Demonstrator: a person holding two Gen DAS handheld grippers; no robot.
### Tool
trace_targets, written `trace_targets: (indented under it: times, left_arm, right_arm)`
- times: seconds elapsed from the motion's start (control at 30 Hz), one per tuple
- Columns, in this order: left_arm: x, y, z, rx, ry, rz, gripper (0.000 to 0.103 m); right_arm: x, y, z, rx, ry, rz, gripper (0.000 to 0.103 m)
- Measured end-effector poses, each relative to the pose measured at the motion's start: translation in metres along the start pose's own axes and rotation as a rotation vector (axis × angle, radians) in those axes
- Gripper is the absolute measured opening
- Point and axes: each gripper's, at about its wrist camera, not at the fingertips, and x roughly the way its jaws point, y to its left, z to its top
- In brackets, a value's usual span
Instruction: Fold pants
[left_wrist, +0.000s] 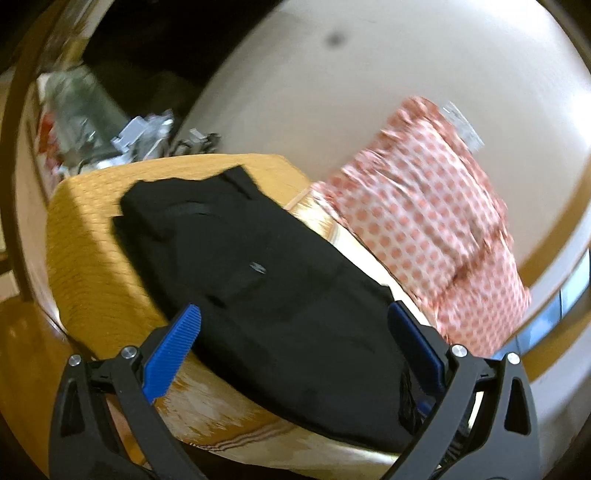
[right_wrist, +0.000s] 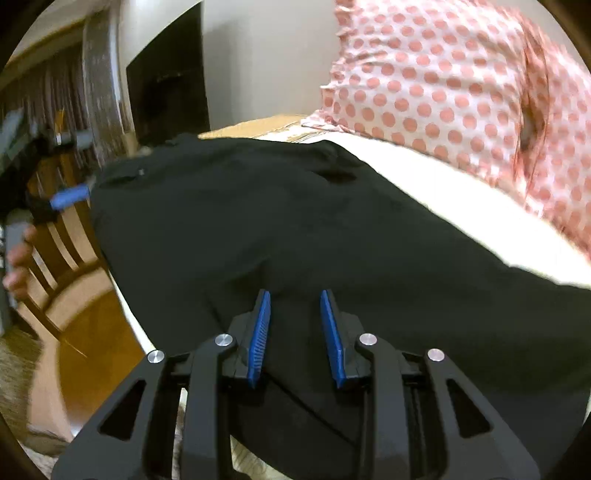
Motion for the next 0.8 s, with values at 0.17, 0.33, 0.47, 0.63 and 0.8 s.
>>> trace_targets:
  times: [0.17,0.33,0.47,0.63,0.8]
  left_arm:
    - [0.012,0.034,0.025,-0.13,0.027,0.0,0.1]
    - [0.016,0.052,0.028,-0.22,0.042,-0.035,0.099]
    - [0.01,0.049,0.019,-0.224,0.049,-0.013,0.099]
    - [0.014,0.042,-0.003,-0.27,0.142,-0.054,0.099]
    - [0.018,0.028,-0.012,-0.266,0.172,-0.034,0.099]
  right_arm:
    - [-0.001,0.001,-0.004,-0.013,-0.012,-0.006,0.031]
    - [0.0,-0.001,0.001,-0.003,-0.018,0.003,0.031]
    - [0.0,-0.001,0.001,-0.003,-0.021,0.007,0.031]
    - [0.0,-0.001,0.001,0.0,-0.026,0.009,0.032]
    - [0.0,-0.001,0.001,-0.001,-0.025,0.013,0.032]
